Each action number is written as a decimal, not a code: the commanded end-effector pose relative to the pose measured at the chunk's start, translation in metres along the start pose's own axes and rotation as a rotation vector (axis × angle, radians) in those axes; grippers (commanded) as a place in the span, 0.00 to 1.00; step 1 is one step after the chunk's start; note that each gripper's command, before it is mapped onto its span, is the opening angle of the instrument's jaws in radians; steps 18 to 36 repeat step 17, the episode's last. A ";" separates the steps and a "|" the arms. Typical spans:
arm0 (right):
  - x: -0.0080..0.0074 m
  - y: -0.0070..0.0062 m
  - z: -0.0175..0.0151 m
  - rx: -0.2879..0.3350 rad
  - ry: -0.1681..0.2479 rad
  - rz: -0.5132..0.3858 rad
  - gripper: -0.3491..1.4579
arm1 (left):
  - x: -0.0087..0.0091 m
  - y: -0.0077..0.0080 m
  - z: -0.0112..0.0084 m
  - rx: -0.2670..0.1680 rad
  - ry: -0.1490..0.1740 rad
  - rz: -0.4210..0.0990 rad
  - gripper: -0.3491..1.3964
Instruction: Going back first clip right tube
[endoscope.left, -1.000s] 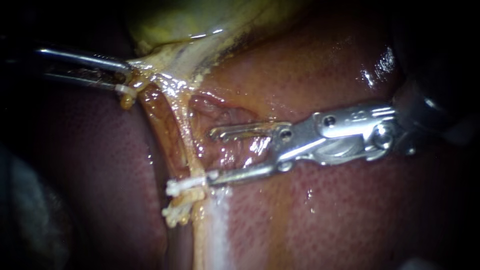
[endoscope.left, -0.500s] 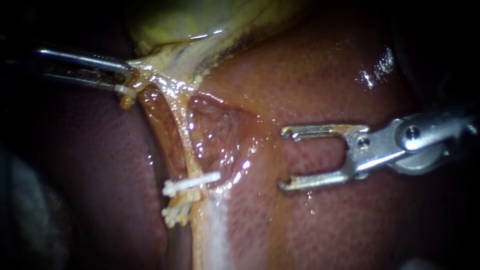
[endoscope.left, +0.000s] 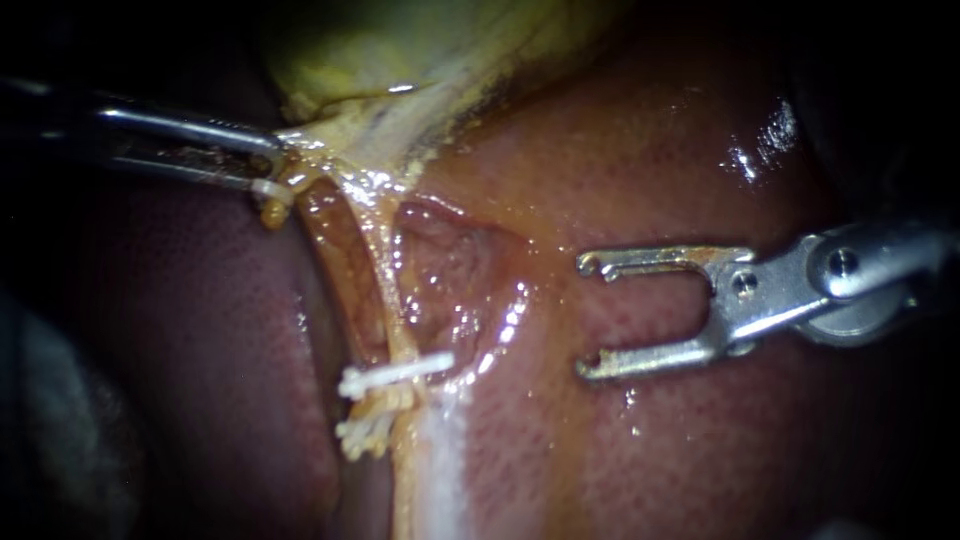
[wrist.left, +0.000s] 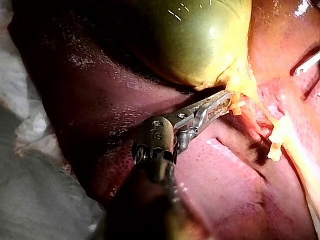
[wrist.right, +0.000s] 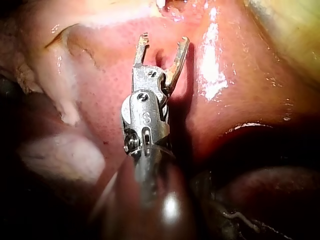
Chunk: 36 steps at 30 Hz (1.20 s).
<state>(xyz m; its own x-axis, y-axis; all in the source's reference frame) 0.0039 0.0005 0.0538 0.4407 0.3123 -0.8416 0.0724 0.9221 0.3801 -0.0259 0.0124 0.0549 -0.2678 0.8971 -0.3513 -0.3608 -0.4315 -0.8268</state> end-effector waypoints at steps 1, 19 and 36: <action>0.0000 0.0000 0.0000 0.000 0.000 0.000 0.47 | -0.0002 0.0000 0.0006 0.000 -0.002 0.002 0.00; -0.0001 0.0000 -0.0001 0.000 0.000 0.000 0.46 | -0.0010 0.0001 0.0039 -0.031 -0.018 0.019 0.00; -0.0001 0.0000 -0.0001 0.000 0.000 0.000 0.46 | -0.0010 0.0001 0.0039 -0.031 -0.018 0.019 0.00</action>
